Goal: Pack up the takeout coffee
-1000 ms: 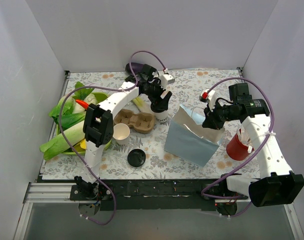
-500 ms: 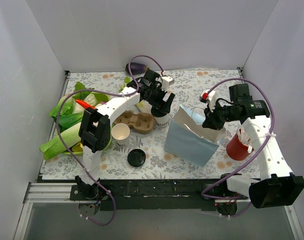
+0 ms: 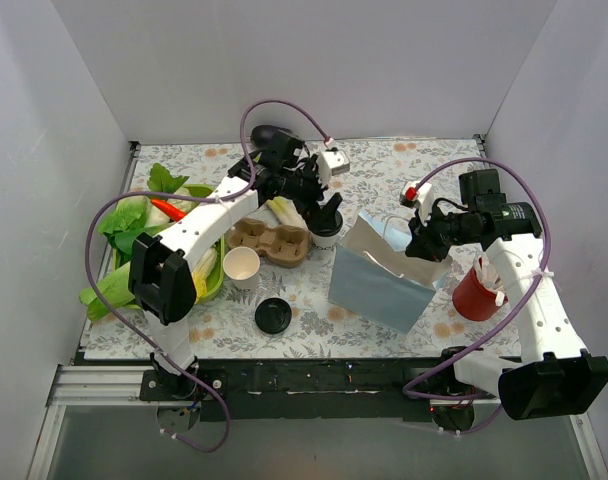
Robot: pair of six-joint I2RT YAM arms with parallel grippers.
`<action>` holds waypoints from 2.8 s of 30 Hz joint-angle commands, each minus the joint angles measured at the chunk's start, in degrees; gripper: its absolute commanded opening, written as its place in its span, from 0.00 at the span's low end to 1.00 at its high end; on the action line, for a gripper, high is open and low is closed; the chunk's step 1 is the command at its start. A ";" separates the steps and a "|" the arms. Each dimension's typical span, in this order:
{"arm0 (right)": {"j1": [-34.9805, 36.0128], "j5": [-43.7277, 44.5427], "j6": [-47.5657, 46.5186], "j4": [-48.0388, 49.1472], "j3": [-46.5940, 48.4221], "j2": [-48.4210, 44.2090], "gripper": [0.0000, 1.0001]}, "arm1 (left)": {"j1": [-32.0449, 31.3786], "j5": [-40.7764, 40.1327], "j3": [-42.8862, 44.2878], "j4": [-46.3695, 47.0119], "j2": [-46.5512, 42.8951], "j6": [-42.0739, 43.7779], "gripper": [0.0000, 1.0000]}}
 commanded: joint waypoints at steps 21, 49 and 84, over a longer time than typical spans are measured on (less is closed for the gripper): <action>-0.59 -0.08 0.80 -2.59 -2.80 -2.76 0.16 | 3.30 17.71 28.45 -40.53 17.95 65.88 0.98; -0.76 -1.14 1.41 -2.41 -2.80 -0.30 0.16 | 3.74 17.79 31.96 -34.82 23.49 62.45 0.98; -1.20 -1.05 1.33 -1.18 -1.13 2.87 0.16 | 4.35 14.72 33.55 -38.42 27.62 61.75 0.92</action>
